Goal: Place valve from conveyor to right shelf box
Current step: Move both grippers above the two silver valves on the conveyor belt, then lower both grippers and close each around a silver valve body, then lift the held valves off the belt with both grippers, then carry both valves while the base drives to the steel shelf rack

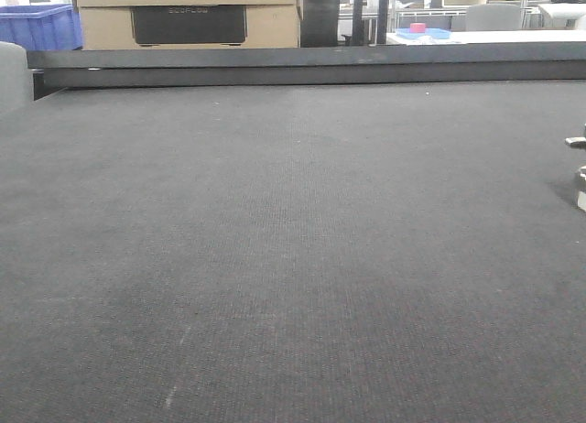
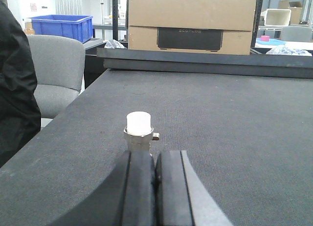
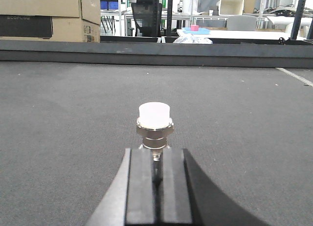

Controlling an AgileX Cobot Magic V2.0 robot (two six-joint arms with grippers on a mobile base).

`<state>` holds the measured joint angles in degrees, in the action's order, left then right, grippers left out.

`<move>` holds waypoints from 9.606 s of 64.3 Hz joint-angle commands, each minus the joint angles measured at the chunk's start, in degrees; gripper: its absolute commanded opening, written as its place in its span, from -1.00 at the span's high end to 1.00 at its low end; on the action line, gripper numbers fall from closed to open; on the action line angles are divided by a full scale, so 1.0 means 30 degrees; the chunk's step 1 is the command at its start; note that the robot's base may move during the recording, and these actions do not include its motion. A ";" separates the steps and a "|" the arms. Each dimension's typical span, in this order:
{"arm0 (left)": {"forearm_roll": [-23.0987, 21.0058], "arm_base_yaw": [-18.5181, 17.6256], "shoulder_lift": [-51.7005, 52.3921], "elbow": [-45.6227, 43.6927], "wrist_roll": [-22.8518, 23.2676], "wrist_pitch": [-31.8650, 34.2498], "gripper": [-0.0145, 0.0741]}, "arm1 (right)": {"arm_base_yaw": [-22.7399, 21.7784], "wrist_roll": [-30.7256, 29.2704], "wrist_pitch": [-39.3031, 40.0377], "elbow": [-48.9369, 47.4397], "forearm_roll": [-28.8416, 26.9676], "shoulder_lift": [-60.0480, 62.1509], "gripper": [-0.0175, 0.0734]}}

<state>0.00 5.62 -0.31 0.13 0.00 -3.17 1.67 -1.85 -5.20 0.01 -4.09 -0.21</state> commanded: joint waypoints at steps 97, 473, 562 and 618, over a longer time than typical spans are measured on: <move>0.0651 -0.1550 -1.5870 -2.2799 0.0158 -1.5461 -0.64 | 0.0486 -0.0052 -1.1295 -2.0143 0.2226 -1.7158 -0.64; -0.1517 -0.0806 -1.7306 -2.4387 -0.2810 -1.3165 0.92 | 0.0283 -0.0376 -1.3219 -2.5709 -0.0779 -1.8144 0.97; -0.1517 -0.0806 -1.7306 -2.4387 -0.2810 -1.3128 0.92 | 0.0283 -0.0376 -1.3112 -2.5709 -0.0779 -1.8144 0.97; -0.1517 -0.0806 -1.7088 -2.4387 -0.2810 -1.3098 0.92 | 0.0283 -0.0376 -1.3112 -2.5709 -0.0779 -1.8144 0.97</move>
<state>-3.94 3.53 -52.33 -72.77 -8.83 -45.54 2.68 -2.52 -48.94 -76.15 -6.71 -55.37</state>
